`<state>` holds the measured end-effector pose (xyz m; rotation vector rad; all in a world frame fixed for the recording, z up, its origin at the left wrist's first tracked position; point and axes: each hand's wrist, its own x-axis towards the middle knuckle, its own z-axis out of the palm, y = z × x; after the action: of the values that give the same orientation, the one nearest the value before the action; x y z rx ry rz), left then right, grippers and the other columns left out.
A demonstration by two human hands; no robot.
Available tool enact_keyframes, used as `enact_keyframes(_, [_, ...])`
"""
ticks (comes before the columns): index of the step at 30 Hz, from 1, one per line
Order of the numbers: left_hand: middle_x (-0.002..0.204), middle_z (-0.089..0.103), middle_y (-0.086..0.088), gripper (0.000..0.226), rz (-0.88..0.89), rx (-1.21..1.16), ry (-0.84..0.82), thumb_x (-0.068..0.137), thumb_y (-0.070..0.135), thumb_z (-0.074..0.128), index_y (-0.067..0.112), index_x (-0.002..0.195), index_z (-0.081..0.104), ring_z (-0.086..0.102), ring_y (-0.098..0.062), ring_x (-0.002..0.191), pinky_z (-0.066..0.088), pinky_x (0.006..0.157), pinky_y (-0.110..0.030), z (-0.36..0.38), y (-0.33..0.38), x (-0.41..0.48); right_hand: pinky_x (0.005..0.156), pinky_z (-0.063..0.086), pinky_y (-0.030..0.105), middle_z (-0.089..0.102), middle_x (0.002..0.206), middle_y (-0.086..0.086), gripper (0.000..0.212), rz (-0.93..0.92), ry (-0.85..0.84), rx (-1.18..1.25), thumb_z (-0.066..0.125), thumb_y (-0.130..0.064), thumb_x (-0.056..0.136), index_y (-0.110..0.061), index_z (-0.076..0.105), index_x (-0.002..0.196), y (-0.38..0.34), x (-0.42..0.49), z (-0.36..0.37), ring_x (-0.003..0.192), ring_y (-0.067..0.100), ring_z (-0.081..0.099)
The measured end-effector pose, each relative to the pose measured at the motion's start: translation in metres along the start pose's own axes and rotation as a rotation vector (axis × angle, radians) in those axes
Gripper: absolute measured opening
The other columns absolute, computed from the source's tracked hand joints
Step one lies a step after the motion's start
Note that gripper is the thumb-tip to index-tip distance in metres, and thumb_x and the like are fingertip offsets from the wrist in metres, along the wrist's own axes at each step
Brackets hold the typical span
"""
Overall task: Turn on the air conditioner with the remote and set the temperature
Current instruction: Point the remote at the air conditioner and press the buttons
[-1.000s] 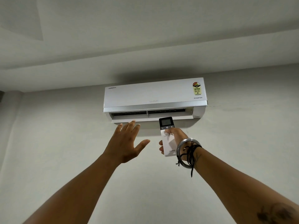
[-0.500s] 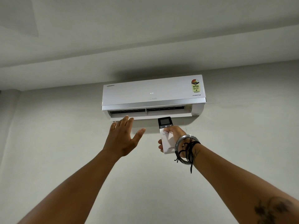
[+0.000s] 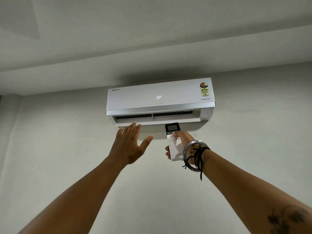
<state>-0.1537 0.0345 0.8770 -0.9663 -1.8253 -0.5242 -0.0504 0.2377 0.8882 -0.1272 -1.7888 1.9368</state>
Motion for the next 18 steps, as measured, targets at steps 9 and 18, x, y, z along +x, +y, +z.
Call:
enact_keyframes(9, [0.154, 0.036, -0.010, 0.087, 0.041, 0.027, -0.008, 0.085, 0.074, 0.013, 0.013, 0.143, 0.035, 0.029, -0.025, 0.143, 0.015, 0.118, -0.043, 0.008, -0.001, -0.006, 0.064, 0.049, 0.043, 0.070, 0.055, 0.021, 0.056, 0.022, 0.025, 0.073, 0.042, -0.054, 0.097, -0.001, 0.058, 0.092, 0.002, 0.005, -0.003, 0.042, 0.035, 0.067])
enact_keyframes(18, [0.158, 0.031, -0.010, 0.090, 0.047, 0.032, -0.053, 0.084, 0.076, 0.009, 0.015, 0.146, 0.032, 0.026, -0.023, 0.145, 0.014, 0.120, -0.044, 0.024, -0.001, -0.009, 0.053, 0.059, 0.037, 0.075, 0.065, 0.019, 0.049, -0.064, 0.038, -0.072, 0.061, -0.054, 0.088, -0.007, 0.061, 0.103, 0.013, 0.011, -0.013, 0.054, 0.036, 0.072])
